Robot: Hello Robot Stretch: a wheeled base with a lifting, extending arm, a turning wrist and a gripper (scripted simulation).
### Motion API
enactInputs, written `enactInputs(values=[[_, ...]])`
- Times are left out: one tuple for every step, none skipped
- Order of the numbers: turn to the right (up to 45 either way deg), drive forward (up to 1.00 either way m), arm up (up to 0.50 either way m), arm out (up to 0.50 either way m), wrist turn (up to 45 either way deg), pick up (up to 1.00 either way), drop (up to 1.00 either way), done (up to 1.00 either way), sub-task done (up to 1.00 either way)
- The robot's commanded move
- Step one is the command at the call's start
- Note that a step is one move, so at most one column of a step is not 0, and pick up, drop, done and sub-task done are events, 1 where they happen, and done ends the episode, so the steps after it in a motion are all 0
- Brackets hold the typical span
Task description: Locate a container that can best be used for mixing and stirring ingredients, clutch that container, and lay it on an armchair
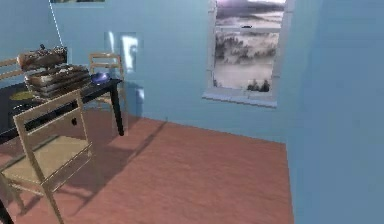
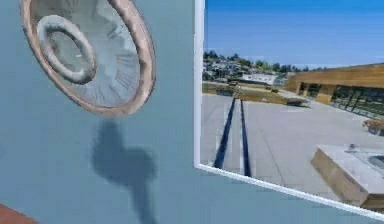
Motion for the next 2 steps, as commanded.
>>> enactInputs(values=[[-21.0,0.0,0.0,0.0,0.0,0.0,0.0,0.0,0.0],[0.0,1.0,0.0,0.0,0.0,0.0,0.0,0.0,0.0]])
